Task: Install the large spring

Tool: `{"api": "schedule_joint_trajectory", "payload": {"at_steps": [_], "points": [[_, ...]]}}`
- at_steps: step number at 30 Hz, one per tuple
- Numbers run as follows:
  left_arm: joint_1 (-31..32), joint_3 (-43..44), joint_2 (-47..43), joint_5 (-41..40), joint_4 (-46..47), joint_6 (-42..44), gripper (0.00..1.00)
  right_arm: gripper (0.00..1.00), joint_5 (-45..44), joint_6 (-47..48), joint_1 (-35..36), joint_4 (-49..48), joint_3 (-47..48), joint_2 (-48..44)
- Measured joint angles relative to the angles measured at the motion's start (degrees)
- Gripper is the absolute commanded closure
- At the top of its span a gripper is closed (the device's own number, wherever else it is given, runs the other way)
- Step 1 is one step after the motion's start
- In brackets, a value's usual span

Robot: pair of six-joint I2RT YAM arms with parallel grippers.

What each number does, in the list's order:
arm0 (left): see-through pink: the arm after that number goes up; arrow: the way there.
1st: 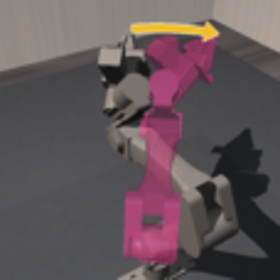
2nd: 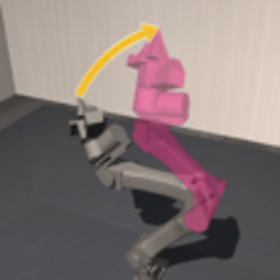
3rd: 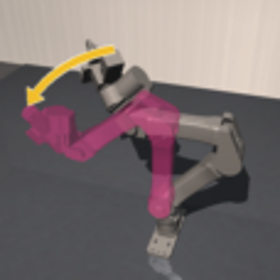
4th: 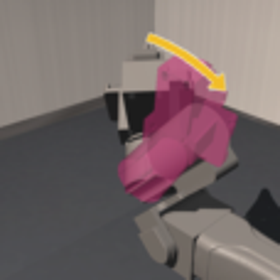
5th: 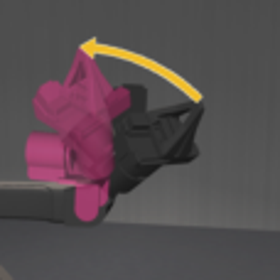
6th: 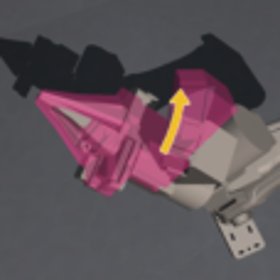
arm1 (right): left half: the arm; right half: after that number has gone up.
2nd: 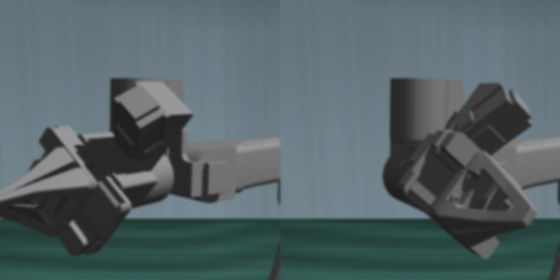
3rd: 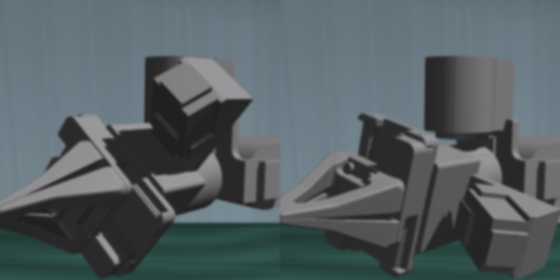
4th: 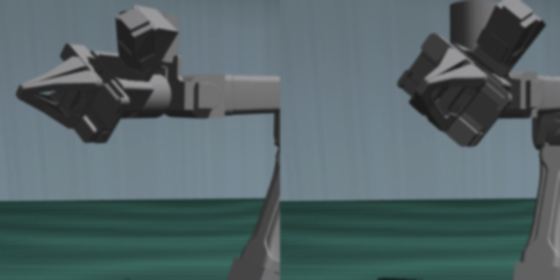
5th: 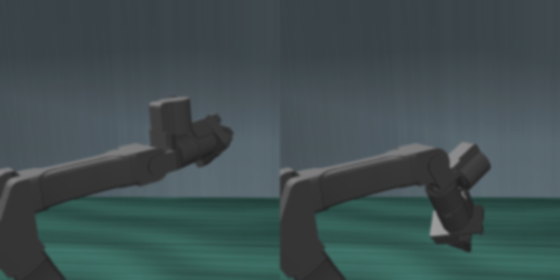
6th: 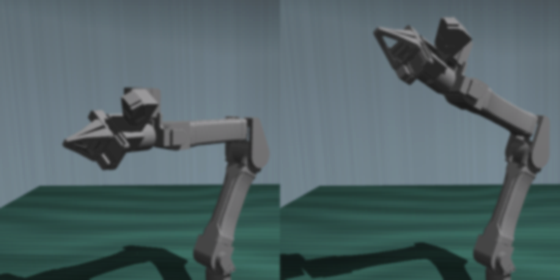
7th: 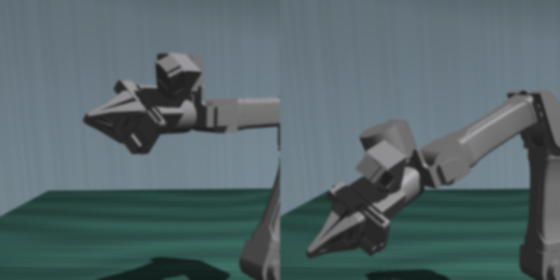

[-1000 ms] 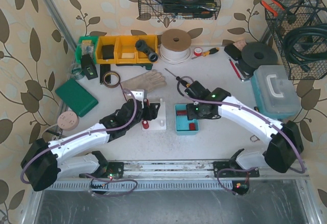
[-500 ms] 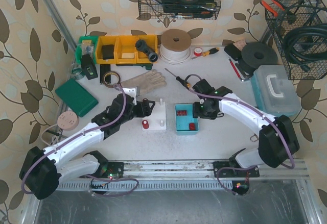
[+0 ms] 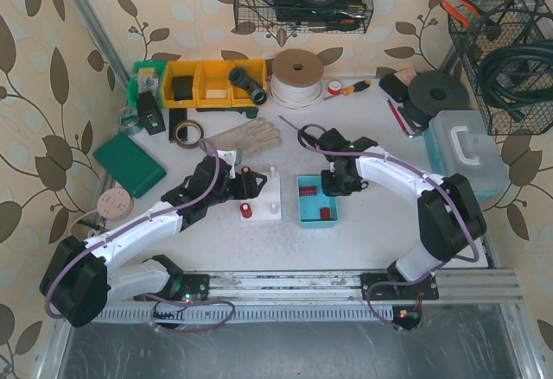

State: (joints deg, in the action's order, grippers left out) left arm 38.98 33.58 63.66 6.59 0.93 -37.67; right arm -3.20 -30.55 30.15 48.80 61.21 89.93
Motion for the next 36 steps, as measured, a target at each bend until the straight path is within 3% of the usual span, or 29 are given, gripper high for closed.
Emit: {"api": "schedule_joint_trajectory", "payload": {"at_steps": [21,22,23,25,28,31,36], "points": [[0.0,0.0,1.0,1.3,1.5,-0.3,0.24,0.98,-11.6,26.1,0.1,0.2,12.9,12.6],[0.0,0.0,1.0,1.3,1.7,-0.3,0.24,0.95,-11.8,26.9,0.0,0.4,13.8,13.3],[0.0,0.0,1.0,1.4,1.8,-0.3,0.24,0.84,-11.6,27.7,-0.2,0.9,15.1,14.2],[0.0,0.0,1.0,1.5,2.0,-0.3,0.24,0.54,-10.9,28.9,-0.7,1.1,16.9,15.4],[0.0,0.0,1.0,1.5,2.2,-0.3,0.24,0.43,-10.0,29.9,-1.3,0.3,16.5,15.6],[0.0,0.0,1.0,1.5,2.3,-0.3,0.24,0.44,-9.1,30.0,-1.5,0.2,16.0,13.7],[0.0,0.0,1.0,1.7,2.3,-0.3,0.24,0.58,-7.4,26.7,-1.5,1.4,16.0,6.0]]}}
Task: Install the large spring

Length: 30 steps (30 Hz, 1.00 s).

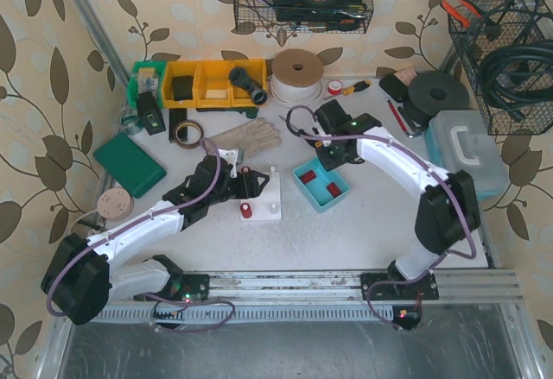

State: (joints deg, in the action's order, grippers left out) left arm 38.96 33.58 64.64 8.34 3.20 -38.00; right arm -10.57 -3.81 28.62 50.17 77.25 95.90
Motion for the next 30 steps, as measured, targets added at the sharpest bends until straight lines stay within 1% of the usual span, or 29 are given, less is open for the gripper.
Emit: {"api": "schedule_joint_trajectory", "payload": {"at_steps": [3,6,11,15,22,27,30], "points": [[0.0,0.0,0.0,0.2,0.2,0.0,0.24,0.63,3.4,-3.9,0.0,1.0,0.0,-4.3],[0.0,0.0,0.0,0.4,0.9,0.0,0.24,0.63,6.7,-7.9,0.3,0.8,-1.2,-6.4],[0.0,-0.1,0.0,0.7,1.2,0.0,0.24,0.64,9.3,-13.3,1.7,0.7,-8.2,-6.1],[0.0,-0.1,0.0,0.8,1.2,0.0,0.24,0.64,9.9,-15.6,2.0,-0.2,-11.3,-4.8],[0.0,-0.1,0.0,0.8,1.2,0.0,0.24,0.64,8.7,-16.0,0.9,-1.6,-11.6,-1.3],[0.0,-0.1,0.0,0.7,1.2,0.0,0.24,0.58,7.1,-13.8,-1.8,-1.5,-10.2,2.5],[0.0,-0.1,0.0,0.7,1.2,0.0,0.24,0.57,6.5,-12.6,-1.8,-1.6,-8.7,4.8]]}}
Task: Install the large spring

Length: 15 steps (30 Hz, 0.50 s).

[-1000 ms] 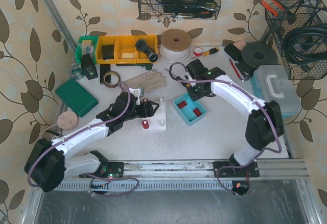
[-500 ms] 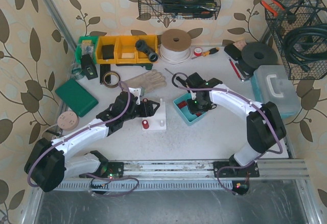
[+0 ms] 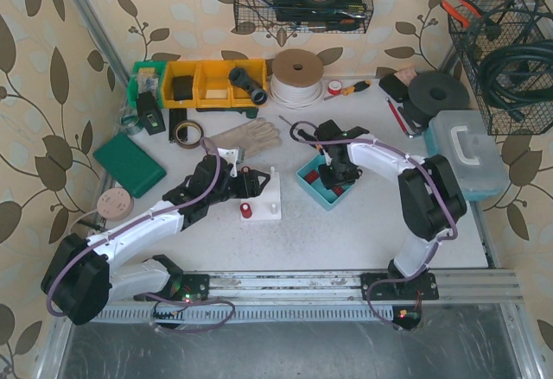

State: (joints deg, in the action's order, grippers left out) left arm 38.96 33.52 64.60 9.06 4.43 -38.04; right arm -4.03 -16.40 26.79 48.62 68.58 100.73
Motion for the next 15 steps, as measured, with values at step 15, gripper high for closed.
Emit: {"api": "schedule_joint_trajectory", "payload": {"at_steps": [15], "points": [[0.0,-0.1,-0.2,0.0,0.0,0.0,0.24,0.58,-0.5,1.0,1.0,0.2,2.1,5.9]]}}
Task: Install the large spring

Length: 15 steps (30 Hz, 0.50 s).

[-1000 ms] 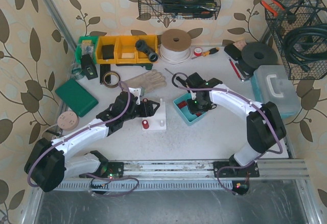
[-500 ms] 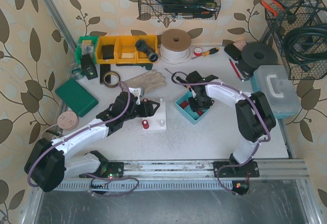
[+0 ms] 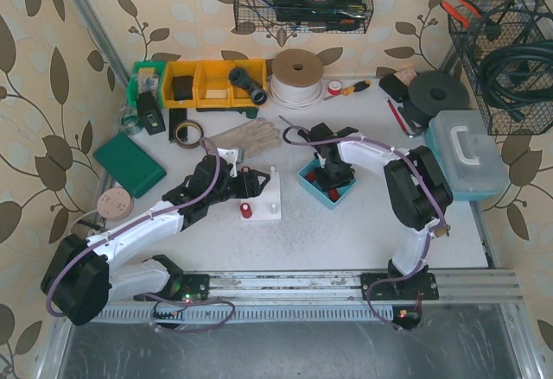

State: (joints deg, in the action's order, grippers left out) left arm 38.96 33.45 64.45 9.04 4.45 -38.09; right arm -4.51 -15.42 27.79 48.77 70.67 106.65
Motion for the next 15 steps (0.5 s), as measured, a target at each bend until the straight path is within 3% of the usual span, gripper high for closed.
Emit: {"api": "schedule_joint_trajectory", "payload": {"at_steps": [8,15], "points": [[0.0,-0.3,-0.1,0.0,0.0,0.0,0.24,0.60,0.0,-0.6,0.1,-0.4,0.7,0.7],[0.0,-0.4,-0.1,0.0,0.0,-0.2,0.24,0.52,0.0,0.0,0.1,0.9,1.6,1.0]]}}
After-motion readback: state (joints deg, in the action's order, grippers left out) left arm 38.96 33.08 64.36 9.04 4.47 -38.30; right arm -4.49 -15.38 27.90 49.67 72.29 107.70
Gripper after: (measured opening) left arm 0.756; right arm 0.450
